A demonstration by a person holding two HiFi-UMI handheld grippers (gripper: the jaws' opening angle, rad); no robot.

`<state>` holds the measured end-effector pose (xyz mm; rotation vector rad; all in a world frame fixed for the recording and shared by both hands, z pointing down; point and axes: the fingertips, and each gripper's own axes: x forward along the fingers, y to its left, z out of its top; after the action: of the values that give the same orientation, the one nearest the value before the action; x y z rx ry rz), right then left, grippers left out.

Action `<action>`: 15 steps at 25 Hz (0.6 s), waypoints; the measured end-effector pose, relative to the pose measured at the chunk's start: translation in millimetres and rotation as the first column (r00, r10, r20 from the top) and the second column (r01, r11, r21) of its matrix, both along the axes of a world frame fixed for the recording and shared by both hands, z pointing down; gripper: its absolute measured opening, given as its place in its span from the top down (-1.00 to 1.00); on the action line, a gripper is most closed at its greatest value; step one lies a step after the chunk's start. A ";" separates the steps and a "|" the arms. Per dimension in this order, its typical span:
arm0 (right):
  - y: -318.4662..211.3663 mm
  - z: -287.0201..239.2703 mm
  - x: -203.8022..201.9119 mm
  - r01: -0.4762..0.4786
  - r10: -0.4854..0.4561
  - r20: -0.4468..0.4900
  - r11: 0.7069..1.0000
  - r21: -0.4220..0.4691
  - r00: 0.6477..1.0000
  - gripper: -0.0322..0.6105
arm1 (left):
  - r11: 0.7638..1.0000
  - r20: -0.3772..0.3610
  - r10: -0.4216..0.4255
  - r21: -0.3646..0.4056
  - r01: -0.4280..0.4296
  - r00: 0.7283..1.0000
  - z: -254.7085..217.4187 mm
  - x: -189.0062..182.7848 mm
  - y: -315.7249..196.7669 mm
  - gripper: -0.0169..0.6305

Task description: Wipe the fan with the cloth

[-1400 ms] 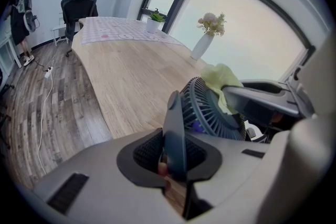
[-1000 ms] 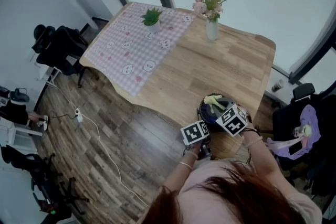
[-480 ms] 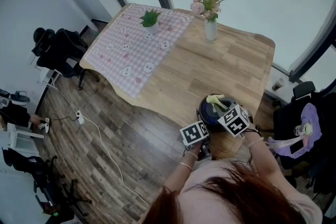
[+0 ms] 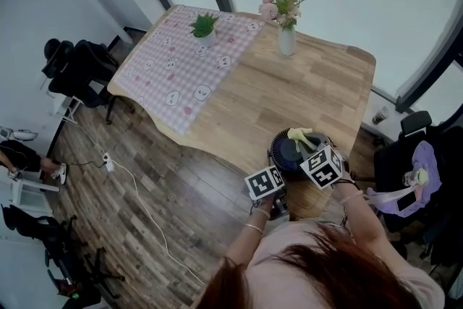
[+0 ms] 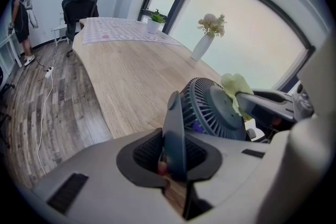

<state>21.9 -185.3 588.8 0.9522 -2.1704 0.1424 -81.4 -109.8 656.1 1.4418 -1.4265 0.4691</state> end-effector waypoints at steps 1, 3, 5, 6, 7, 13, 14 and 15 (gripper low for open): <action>-0.1 -2.4 0.7 -0.007 0.007 0.013 1.000 0.001 1.000 0.74 | 1.000 0.001 0.000 0.002 0.000 1.000 -0.4 -0.1 -0.5 0.76; -0.1 -7.9 1.4 -0.027 0.028 0.057 1.000 -0.003 0.998 0.74 | 1.000 0.005 0.005 0.007 -0.005 1.000 -0.9 -0.4 -1.2 0.76; 0.5 -13.2 2.1 -0.048 0.048 0.103 0.999 -0.009 0.993 0.74 | 1.000 0.009 0.013 0.011 -0.013 1.000 -0.9 -0.2 -0.4 0.76; 0.4 -15.9 2.7 -0.054 0.054 0.120 0.999 -0.006 0.991 0.74 | 1.000 0.009 0.015 0.010 -0.015 1.000 -0.9 0.0 0.5 0.76; 0.5 -18.2 3.6 -0.057 0.057 0.131 0.998 -0.001 0.990 0.74 | 1.000 0.009 0.017 0.009 -0.017 1.000 -0.9 0.2 1.5 0.76; 10.7 -27.5 9.7 -0.058 0.055 0.146 0.998 0.012 0.988 0.74 | 1.000 0.011 0.023 -0.011 -0.023 1.000 -0.8 -0.4 3.1 0.75; 11.8 -28.3 11.0 -0.059 0.056 0.148 0.998 0.018 0.987 0.74 | 1.000 0.013 0.022 -0.019 -0.021 1.000 -0.6 -1.0 4.0 0.75; 13.1 -29.1 12.4 -0.060 0.056 0.152 0.998 0.026 0.987 0.74 | 0.999 0.014 0.019 -0.027 -0.019 1.000 -0.2 -1.6 5.2 0.73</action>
<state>34.2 -172.2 559.6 1.0523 -2.2901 0.2167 -83.0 -104.6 655.9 1.4346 -1.4140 0.5095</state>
